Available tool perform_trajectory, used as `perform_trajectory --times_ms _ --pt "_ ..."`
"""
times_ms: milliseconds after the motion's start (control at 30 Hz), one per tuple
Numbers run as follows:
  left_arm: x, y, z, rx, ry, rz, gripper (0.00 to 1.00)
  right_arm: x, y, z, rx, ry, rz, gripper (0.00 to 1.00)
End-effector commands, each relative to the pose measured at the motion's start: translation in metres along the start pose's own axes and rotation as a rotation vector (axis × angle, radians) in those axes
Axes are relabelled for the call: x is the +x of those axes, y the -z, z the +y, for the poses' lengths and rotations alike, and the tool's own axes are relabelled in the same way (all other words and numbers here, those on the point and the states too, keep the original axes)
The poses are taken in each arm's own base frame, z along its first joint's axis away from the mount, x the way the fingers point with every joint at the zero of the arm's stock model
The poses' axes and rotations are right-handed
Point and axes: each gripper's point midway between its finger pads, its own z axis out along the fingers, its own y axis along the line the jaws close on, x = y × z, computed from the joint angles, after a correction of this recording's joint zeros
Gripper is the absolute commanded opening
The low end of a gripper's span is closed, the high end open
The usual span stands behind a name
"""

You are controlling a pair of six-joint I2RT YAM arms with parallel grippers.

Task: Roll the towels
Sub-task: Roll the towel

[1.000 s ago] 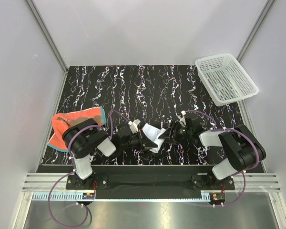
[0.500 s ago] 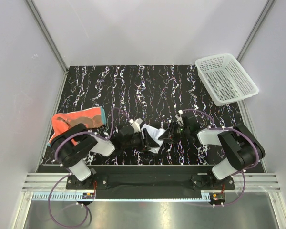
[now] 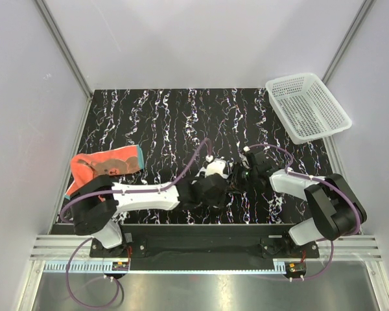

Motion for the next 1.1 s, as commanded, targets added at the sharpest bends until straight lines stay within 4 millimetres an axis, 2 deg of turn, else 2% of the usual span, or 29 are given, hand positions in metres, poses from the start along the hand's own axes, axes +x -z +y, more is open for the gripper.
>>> perform_trajectory --times_ms 0,33,67,100,133,167,200,233,433,533,567,800,833,867,900,933,967,1067 --pt "-0.009 0.005 0.035 -0.287 -0.226 -0.040 0.62 -0.004 0.008 0.004 0.047 0.046 -0.011 0.18" --pt "-0.006 0.007 0.027 -0.293 -0.279 -0.041 0.62 -0.003 0.009 0.004 0.057 0.042 -0.004 0.18" --pt "-0.002 0.003 0.032 -0.349 -0.330 -0.034 0.63 -0.004 0.009 0.005 0.062 0.045 -0.005 0.18" --pt "-0.008 0.003 0.022 -0.352 -0.348 -0.050 0.64 -0.003 0.009 0.003 0.068 0.043 -0.001 0.18" --pt "-0.005 0.003 0.015 -0.360 -0.383 -0.050 0.64 -0.004 0.010 0.004 0.072 0.041 0.001 0.17" --pt "-0.003 0.003 0.018 -0.394 -0.415 -0.043 0.65 -0.004 0.010 0.004 0.072 0.041 0.003 0.17" --pt "0.005 -0.006 0.020 -0.420 -0.448 -0.017 0.65 -0.004 0.010 0.005 0.070 0.043 0.002 0.17" --pt "0.005 -0.006 0.011 -0.415 -0.466 -0.023 0.64 -0.004 0.010 0.006 0.070 0.042 0.002 0.17" --pt "0.019 -0.018 0.010 -0.447 -0.501 -0.002 0.58 -0.002 0.007 0.005 0.072 0.032 0.017 0.16" --pt "0.024 -0.021 0.013 -0.454 -0.503 0.004 0.44 -0.001 0.005 0.004 0.076 0.030 0.024 0.16" --pt "0.028 -0.022 0.017 -0.454 -0.508 0.013 0.31 0.000 0.005 0.004 0.075 0.030 0.028 0.16" --pt "0.041 -0.021 0.021 -0.397 -0.481 0.024 0.06 0.001 0.004 0.001 0.094 0.023 0.043 0.17" --pt "0.042 -0.022 0.021 -0.387 -0.474 0.022 0.01 0.001 0.004 0.001 0.096 0.023 0.043 0.18" --pt "0.045 -0.021 0.024 -0.378 -0.468 0.033 0.00 0.002 0.004 0.000 0.104 0.022 0.051 0.24" --pt "0.048 -0.021 0.025 -0.365 -0.459 0.040 0.00 0.001 0.004 0.000 0.109 0.022 0.052 0.24" --pt "0.048 -0.024 0.021 -0.334 -0.440 0.034 0.00 0.000 0.004 0.001 0.112 0.025 0.051 0.36" --pt "0.050 -0.022 0.014 -0.275 -0.414 0.052 0.00 -0.001 0.005 0.001 0.116 0.032 0.048 0.40" --pt "0.057 -0.024 0.015 -0.192 -0.371 0.079 0.00 -0.008 0.010 0.006 0.134 0.056 0.041 0.51"
